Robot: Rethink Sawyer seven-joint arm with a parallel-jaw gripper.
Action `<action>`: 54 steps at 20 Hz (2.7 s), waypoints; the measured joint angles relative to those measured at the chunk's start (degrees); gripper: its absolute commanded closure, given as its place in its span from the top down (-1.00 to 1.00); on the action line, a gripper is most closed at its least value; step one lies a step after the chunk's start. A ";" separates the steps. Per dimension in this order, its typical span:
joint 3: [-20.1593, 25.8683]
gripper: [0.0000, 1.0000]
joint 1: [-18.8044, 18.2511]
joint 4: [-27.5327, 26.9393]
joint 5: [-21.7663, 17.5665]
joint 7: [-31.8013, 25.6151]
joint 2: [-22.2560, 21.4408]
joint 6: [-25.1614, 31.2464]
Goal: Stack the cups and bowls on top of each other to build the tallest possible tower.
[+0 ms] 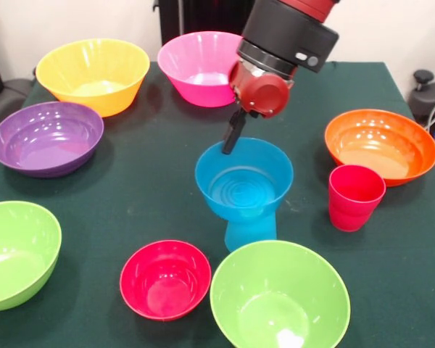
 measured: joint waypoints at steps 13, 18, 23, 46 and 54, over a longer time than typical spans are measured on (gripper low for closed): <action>1.99 -1.00 -1.41 1.65 -0.52 0.00 -0.58 -4.59; 2.00 -1.00 -0.58 1.65 0.19 0.00 -0.43 -4.59; 1.99 -1.00 0.54 1.63 2.35 0.00 0.14 -4.59; 1.98 -1.00 1.82 1.53 4.55 0.00 2.33 -4.60; 1.69 -1.00 1.95 1.16 6.13 0.00 2.58 -4.59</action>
